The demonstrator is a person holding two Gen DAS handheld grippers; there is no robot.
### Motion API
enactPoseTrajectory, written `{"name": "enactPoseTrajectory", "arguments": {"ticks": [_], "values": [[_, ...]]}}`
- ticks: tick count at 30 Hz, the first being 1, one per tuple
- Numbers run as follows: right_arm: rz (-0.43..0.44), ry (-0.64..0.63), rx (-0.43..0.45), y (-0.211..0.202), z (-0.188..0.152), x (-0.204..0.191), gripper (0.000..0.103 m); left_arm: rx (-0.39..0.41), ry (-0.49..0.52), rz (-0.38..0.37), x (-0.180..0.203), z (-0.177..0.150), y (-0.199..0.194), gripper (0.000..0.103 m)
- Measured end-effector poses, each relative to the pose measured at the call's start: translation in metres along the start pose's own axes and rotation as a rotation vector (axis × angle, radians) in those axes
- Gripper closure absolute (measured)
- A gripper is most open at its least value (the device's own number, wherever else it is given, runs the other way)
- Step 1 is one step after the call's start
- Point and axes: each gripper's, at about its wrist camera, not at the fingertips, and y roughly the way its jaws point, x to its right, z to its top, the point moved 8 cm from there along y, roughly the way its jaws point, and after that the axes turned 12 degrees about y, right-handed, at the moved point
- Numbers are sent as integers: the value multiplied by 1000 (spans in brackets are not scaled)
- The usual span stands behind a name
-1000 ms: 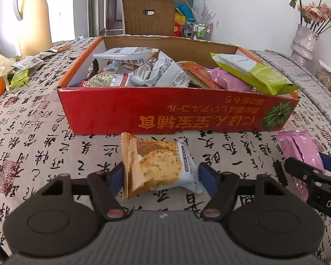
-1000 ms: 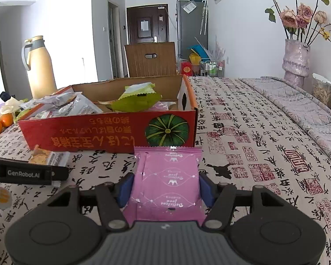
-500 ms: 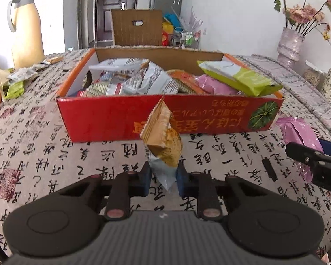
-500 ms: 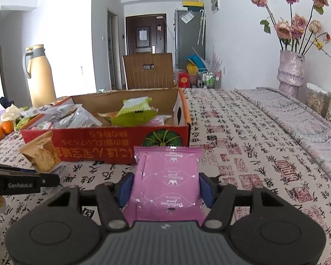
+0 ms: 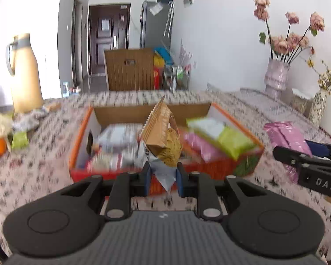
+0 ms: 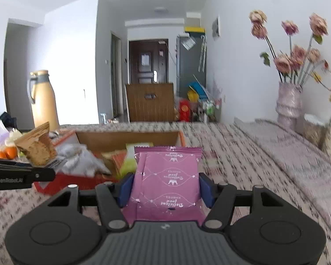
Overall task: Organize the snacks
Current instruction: 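Carry both snacks over the box, then open both grippers to drop both snacks into the box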
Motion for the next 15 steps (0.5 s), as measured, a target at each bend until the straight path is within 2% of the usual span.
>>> {"name": "enactPoseTrajectory", "arguments": {"ticks": [6, 11, 15], "values": [[53, -34, 16, 36, 33, -28, 42, 64, 26, 50, -11, 41, 14, 80], [60, -52, -16, 83, 48, -48, 42, 52, 6, 87, -29, 60, 39, 80], [50, -41, -71, 117, 49, -57, 42, 27, -9, 98, -44, 62, 59, 80]]}}
